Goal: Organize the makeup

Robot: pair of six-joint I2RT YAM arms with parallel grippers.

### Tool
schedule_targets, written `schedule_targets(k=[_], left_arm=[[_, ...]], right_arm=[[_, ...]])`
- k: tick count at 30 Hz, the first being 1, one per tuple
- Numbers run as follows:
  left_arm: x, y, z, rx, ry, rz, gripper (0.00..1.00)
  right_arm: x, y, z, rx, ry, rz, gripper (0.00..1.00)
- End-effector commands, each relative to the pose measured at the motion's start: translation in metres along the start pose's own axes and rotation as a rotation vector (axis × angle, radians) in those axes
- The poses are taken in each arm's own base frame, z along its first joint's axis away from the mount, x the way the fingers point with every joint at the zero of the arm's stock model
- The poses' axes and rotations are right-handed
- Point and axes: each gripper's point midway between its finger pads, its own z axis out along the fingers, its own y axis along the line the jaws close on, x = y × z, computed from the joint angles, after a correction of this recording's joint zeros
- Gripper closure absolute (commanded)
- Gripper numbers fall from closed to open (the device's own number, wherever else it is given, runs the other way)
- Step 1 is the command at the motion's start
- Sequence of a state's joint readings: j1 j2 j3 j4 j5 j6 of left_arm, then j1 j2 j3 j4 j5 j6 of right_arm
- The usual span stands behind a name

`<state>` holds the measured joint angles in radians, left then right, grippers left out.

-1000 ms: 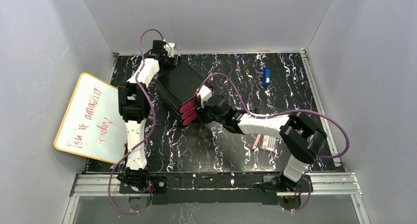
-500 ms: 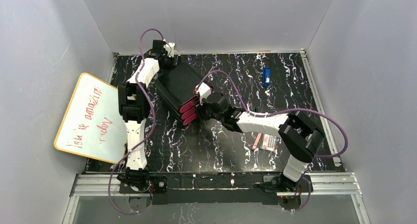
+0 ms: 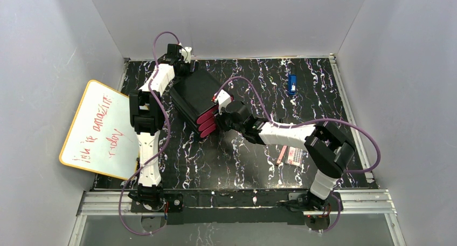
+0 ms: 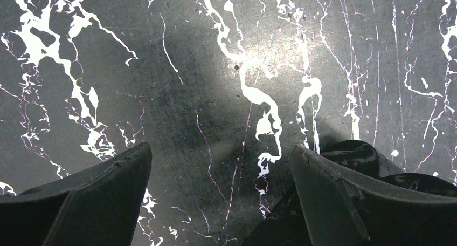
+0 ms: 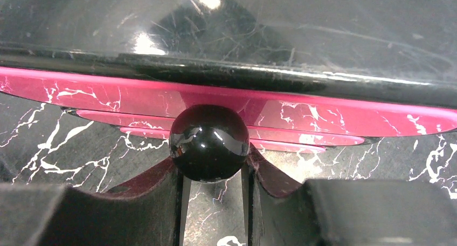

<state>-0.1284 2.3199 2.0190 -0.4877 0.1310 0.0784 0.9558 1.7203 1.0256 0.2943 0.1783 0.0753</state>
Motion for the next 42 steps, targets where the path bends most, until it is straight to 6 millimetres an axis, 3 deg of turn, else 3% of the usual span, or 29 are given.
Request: schedule_targets(k=[1,16,24,27,31,35,38,42], left_arm=[[0.000,-0.015,-0.006,0.034,0.022,0.025,0.02],[0.004,-0.014,-0.002,0.030,0.033,0.024,0.02],[0.005,-0.012,-0.001,0.024,0.036,0.025,0.02],[0.005,-0.012,-0.001,0.023,0.038,0.025,0.02],[0.006,-0.013,-0.001,0.021,0.040,0.030,0.02],[0.007,-0.013,-0.001,0.019,0.043,0.033,0.02],[0.007,-0.012,-0.001,0.016,0.043,0.036,0.01],[0.007,-0.013,-0.001,0.017,0.044,0.036,0.01]], right_arm=[[-0.018,0.001,-0.006,0.004,-0.050,0.006,0.65],[0.023,-0.009,-0.093,0.036,0.037,0.011,0.65],[0.054,-0.008,-0.114,0.048,0.085,0.040,0.64],[0.058,-0.006,-0.114,0.043,0.098,0.039,0.53],[0.054,-0.003,-0.113,0.031,0.115,0.029,0.39],[0.047,-0.006,-0.120,0.057,0.155,0.019,0.38],[0.029,-0.017,-0.139,0.122,0.136,0.057,0.38],[0.009,-0.047,-0.176,0.299,0.104,0.155,0.39]])
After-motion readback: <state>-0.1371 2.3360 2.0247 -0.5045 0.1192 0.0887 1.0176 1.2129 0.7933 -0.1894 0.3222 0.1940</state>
